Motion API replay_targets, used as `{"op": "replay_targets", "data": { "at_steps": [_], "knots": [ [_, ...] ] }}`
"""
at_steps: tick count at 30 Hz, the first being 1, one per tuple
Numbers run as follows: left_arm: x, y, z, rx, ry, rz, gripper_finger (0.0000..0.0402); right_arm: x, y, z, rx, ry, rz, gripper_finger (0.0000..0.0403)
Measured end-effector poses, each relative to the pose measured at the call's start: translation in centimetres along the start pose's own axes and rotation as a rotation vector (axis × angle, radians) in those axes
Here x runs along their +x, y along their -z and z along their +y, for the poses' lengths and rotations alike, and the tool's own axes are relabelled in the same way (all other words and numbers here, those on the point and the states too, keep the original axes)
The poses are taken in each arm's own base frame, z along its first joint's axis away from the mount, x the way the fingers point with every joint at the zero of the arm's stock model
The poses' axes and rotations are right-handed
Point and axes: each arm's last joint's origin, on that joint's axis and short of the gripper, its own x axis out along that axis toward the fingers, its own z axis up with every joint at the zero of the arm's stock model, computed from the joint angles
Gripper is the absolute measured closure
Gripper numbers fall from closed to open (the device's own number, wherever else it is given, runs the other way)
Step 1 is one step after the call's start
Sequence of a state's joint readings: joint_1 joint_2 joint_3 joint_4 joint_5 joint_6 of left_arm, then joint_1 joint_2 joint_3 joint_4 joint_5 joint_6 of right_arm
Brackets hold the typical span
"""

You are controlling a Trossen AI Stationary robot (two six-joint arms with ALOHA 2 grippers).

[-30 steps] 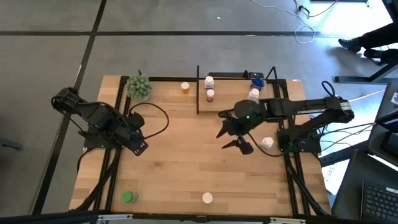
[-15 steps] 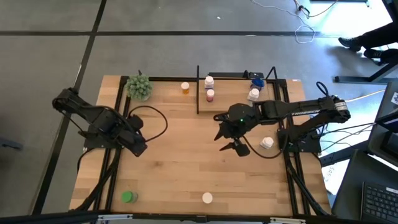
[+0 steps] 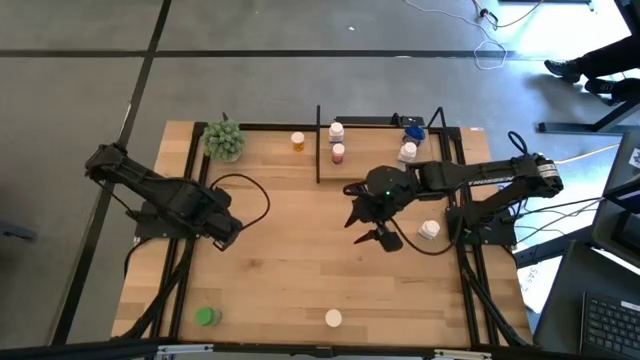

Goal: Pick and place medicine bottles onto shelf by color
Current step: Put the orange medicine bottle on the shelf

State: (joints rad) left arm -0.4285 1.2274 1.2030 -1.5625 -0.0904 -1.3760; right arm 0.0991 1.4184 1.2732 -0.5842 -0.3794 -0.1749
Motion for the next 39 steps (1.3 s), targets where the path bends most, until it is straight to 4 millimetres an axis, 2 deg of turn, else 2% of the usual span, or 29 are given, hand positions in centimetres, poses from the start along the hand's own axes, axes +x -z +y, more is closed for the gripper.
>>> {"op": "replay_targets", "data": {
  "at_steps": [3, 8, 14, 17, 28, 31, 35, 39],
  "knots": [
    [0.1, -0.3, 0.0, 0.043, -0.004, -0.025, 0.0401, 0.5, -0.3, 0.8, -0.033, -0.026, -0.017, 0.0173],
    [0.1, -0.5, -0.1, 0.166, 0.003, -0.029, 0.0401, 2.6, -0.7, 1.8, 0.048, 0.037, -0.018, 0.0173],
    [0.1, -0.5, -0.1, 0.245, 0.002, -0.033, 0.0401, 4.9, -1.2, 1.8, 0.184, 0.007, -0.063, 0.0173],
    [0.1, -0.6, -0.4, 0.28, 0.031, -0.064, 0.0401, 5.5, -1.1, 1.7, 0.203, -0.014, -0.061, 0.0173],
    [-0.3, -1.3, -2.7, 0.565, 0.225, -0.217, 0.0401, 6.1, -0.7, 1.6, 0.208, -0.018, -0.029, 0.0173],
    [-0.8, -1.5, -3.9, 0.707, 0.335, -0.295, 0.0401, 6.1, -0.7, 1.6, 0.206, -0.018, -0.029, 0.0173],
    [-1.4, -1.4, -5.0, 0.923, 0.492, -0.316, 0.0401, 6.1, -0.7, 1.6, 0.205, -0.018, -0.029, 0.0173],
    [-1.5, -1.3, -5.2, 1.063, 0.53, -0.324, 0.0401, 6.1, -0.7, 1.6, 0.189, -0.018, -0.027, 0.0173]
  ]
}}
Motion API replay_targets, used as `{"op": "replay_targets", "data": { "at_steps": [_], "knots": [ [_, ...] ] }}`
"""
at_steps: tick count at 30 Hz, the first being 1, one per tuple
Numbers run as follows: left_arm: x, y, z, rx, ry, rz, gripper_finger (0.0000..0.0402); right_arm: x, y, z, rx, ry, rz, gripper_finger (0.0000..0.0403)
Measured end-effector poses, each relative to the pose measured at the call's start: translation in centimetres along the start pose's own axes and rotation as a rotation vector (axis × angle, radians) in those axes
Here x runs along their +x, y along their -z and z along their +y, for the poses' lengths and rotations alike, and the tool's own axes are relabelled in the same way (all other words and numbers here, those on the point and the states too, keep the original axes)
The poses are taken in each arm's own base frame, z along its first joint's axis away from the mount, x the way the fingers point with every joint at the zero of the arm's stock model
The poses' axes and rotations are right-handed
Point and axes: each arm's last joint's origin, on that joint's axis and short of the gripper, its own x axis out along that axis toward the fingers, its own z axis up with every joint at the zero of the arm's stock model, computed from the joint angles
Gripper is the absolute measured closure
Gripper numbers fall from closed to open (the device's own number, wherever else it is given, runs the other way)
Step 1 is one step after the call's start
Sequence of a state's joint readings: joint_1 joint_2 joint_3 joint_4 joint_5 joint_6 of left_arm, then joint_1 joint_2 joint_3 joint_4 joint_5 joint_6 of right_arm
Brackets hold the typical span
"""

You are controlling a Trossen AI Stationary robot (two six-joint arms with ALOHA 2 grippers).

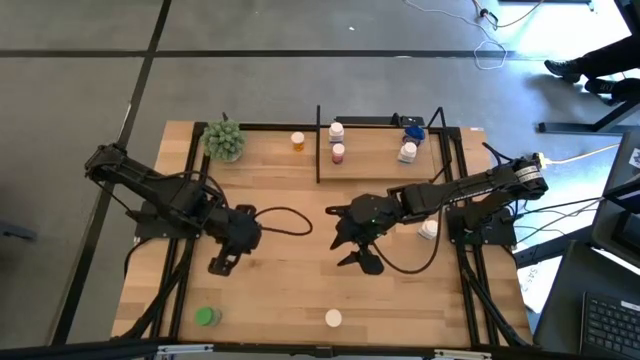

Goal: Pick and place medicine bottles onto shelf by color
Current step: Put the orange medicine bottle on the shelf

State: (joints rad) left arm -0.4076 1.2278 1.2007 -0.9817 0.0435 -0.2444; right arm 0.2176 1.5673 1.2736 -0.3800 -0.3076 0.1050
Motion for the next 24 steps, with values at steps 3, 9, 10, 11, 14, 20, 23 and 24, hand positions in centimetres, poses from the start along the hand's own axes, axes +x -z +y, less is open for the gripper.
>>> {"op": "replay_targets", "data": {
  "at_steps": [3, 9, 10, 11, 14, 20, 23, 24],
  "knots": [
    [0.0, -0.04, 0.06, 0.04, -0.009, -0.004, 0.0401, -0.01, 0.08, 0.0, -0.074, 0.0, 0.008, 0.0173],
    [-0.02, -0.17, 0.28, -0.038, -0.092, -0.035, 0.0401, -0.04, 0.07, -0.09, -0.16, 0.002, 0.008, 0.0173],
    [-0.02, -0.17, 0.32, -0.04, -0.106, -0.038, 0.0401, -0.05, 0.06, -0.13, -0.16, 0.003, 0.007, 0.0173],
    [-0.02, -0.19, 0.36, -0.038, -0.118, -0.042, 0.0401, -0.06, 0.05, -0.12, -0.159, 0.003, 0.006, 0.0173],
    [-0.03, -0.2, 0.4, -0.003, -0.136, -0.044, 0.0401, -0.07, 0.05, -0.14, -0.157, 0.004, 0.006, 0.0173],
    [-0.03, -0.2, 0.42, 0.043, -0.142, -0.042, 0.0401, -0.06, 0.03, -0.12, -0.136, 0.003, 0.004, 0.0173],
    [-0.03, -0.2, 0.42, 0.043, -0.142, -0.042, 0.0401, -0.06, 0.03, -0.13, -0.16, 0.004, 0.004, 0.0173],
    [-0.03, -0.2, 0.42, 0.043, -0.142, -0.042, 0.0401, -0.07, 0.03, -0.13, -0.159, 0.004, 0.004, 0.0173]
  ]
}}
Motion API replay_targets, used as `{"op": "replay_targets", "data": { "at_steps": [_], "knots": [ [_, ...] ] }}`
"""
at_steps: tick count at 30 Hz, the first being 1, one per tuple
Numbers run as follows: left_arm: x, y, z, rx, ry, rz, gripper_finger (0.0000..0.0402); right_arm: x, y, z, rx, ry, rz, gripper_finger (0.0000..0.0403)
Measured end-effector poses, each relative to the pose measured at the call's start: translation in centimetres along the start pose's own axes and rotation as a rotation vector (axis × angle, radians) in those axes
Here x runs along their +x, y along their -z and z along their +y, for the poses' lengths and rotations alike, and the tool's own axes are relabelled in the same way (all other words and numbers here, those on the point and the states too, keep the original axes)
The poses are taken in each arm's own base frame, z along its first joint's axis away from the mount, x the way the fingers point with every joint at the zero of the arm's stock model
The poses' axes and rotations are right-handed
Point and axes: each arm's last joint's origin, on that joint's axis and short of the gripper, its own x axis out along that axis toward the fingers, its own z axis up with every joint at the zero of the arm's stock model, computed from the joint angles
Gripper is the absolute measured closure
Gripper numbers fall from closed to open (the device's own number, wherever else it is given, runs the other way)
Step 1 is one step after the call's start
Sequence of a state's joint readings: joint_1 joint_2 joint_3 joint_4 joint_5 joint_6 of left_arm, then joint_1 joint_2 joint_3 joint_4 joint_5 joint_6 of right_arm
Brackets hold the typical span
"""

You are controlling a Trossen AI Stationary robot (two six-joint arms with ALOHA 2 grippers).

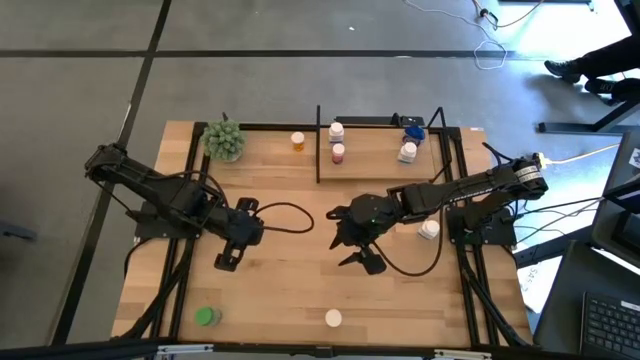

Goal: Pick and place medicine bottles onto shelf by color
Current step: Put the orange medicine bottle on the shelf

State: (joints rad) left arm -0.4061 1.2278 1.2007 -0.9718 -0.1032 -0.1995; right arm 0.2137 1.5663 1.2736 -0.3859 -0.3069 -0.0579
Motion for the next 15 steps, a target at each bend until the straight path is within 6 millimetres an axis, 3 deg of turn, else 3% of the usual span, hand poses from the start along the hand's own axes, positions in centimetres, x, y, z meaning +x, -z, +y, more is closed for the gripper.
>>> {"op": "replay_targets", "data": {
  "at_steps": [6, 15],
  "knots": [
    [0.0, 0.0, 0.0, 0.0, 0.0, 0.0, 0.0401, 0.1, 0.0, 0.5, -0.041, -0.001, 0.003, 0.0173],
    [0.0, 0.0, 0.0, 0.0, 0.0, 0.0, 0.0401, 1.0, 0.0, 3.5, -0.207, 0.061, 0.028, 0.0173]
  ]
}}
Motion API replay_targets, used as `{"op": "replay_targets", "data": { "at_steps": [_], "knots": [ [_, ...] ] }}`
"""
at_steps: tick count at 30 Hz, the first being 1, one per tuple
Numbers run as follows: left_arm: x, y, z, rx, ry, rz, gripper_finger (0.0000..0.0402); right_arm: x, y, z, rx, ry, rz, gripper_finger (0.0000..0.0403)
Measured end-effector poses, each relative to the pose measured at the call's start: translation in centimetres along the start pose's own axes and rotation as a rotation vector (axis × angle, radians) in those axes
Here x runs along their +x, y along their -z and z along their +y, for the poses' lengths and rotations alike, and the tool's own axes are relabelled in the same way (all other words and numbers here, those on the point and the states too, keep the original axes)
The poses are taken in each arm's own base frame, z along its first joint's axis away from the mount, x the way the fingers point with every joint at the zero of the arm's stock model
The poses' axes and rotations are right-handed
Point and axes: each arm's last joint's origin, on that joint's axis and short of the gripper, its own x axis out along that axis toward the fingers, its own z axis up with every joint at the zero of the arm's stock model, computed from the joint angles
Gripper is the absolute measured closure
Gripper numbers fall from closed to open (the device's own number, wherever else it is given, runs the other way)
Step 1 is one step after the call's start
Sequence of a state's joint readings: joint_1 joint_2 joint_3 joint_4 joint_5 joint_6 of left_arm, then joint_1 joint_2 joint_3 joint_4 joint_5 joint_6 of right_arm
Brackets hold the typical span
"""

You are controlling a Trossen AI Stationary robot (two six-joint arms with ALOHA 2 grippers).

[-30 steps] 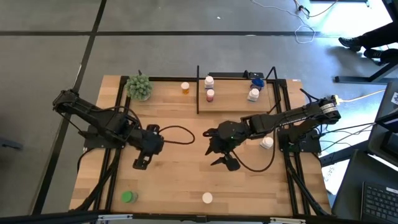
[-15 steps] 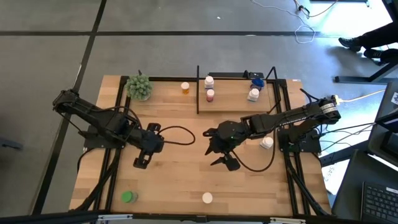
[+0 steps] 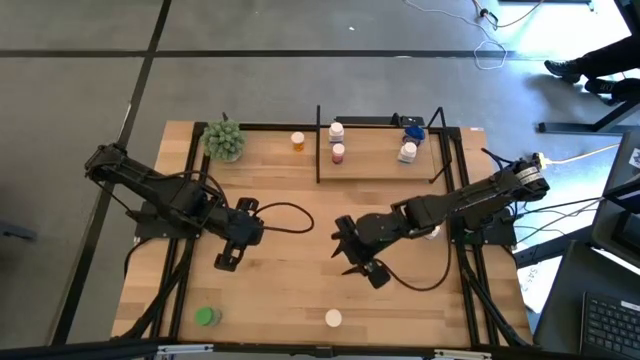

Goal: Pick and place medicine bottles onto shelf by color
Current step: Put the orange medicine bottle on the shelf

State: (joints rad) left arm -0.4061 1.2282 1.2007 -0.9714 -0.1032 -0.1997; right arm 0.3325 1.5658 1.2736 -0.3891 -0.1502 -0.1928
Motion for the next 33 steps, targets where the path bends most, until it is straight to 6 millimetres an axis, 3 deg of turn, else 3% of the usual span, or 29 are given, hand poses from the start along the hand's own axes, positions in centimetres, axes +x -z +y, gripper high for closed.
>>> {"op": "replay_targets", "data": {
  "at_steps": [11, 21, 28, 33],
  "knots": [
    [0.0, 0.0, 0.0, -0.001, 0.0, 0.0, 0.0401, -0.1, -0.6, 2.0, 0.054, -0.054, 0.073, 0.0173],
    [0.0, 0.0, 0.0, -0.001, 0.0, -0.001, 0.0401, 4.2, 0.2, 1.5, 0.046, -0.024, 0.281, 0.0173],
    [0.0, 0.0, 0.0, 0.0, 0.001, -0.001, 0.0401, 6.2, -1.3, 1.1, 0.069, -0.04, 0.254, 0.0173],
    [0.0, 0.0, 0.0, 0.0, 0.001, -0.002, 0.0401, 6.3, -2.7, 1.2, 0.041, -0.066, 0.213, 0.0173]
  ]
}}
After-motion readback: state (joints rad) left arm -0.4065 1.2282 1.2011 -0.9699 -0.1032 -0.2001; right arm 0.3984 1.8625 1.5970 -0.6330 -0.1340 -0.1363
